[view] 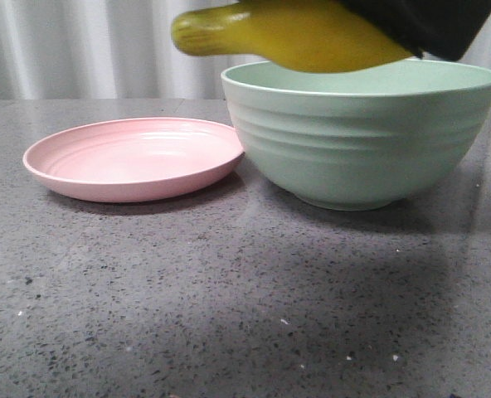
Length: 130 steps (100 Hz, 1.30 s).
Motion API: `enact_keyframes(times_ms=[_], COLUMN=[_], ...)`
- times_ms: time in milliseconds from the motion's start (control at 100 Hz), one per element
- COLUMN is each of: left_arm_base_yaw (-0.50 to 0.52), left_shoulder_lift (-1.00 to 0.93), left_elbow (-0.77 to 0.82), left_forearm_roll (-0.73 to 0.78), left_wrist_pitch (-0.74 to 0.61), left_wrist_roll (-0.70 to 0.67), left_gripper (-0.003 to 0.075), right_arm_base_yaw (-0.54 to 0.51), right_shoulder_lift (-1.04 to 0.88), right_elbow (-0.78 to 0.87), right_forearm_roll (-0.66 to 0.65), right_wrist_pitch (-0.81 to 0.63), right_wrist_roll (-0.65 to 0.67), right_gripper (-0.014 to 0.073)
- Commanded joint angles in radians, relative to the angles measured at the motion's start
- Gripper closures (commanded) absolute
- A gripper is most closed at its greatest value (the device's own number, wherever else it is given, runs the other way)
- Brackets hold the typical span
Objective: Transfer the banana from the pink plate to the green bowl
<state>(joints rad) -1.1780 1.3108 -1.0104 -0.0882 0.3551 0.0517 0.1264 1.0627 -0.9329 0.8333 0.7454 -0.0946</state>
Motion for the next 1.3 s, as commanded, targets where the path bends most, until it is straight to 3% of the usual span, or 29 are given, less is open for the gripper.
enact_keyframes(times_ms=[0, 190, 390, 520, 660, 860, 1130, 1290], left_arm_base_yaw=[-0.008, -0.008, -0.008, -0.008, -0.006, 0.043, 0.156, 0.173], left_shoulder_lift=[-0.021, -0.004, -0.001, -0.001, -0.016, -0.118, -0.298, -0.354], left_elbow=[-0.035, -0.035, -0.035, -0.035, -0.035, -0.035, -0.035, -0.035], left_forearm_roll=[-0.009, -0.007, -0.006, 0.000, 0.050, 0.081, 0.081, 0.081], left_wrist_pitch=[-0.085, -0.081, -0.081, -0.081, -0.078, -0.073, -0.073, -0.073], left_wrist_roll=[-0.003, -0.003, -0.003, -0.003, -0.003, -0.003, -0.003, -0.003], left_gripper=[0.0534, 0.0534, 0.0526, 0.0440, 0.0332, 0.0319, 0.0320, 0.0321], right_arm_base_yaw=[0.000, 0.000, 0.000, 0.000, 0.000, -0.002, -0.002, -0.002], right_shoulder_lift=[-0.006, -0.005, -0.005, -0.005, -0.007, -0.007, 0.021, 0.112], right_elbow=[-0.036, -0.036, -0.036, -0.036, -0.036, -0.084, -0.116, -0.116], right_forearm_roll=[0.042, 0.042, 0.042, 0.042, 0.042, 0.032, -0.057, -0.095], right_wrist_pitch=[-0.016, -0.016, -0.016, -0.018, -0.034, -0.084, -0.362, -0.438], right_wrist_roll=[-0.026, -0.041, -0.041, -0.041, -0.041, -0.063, -0.148, -0.148], right_gripper=[0.0114, 0.0165, 0.0372, 0.0516, 0.0605, 0.0621, 0.0621, 0.0620])
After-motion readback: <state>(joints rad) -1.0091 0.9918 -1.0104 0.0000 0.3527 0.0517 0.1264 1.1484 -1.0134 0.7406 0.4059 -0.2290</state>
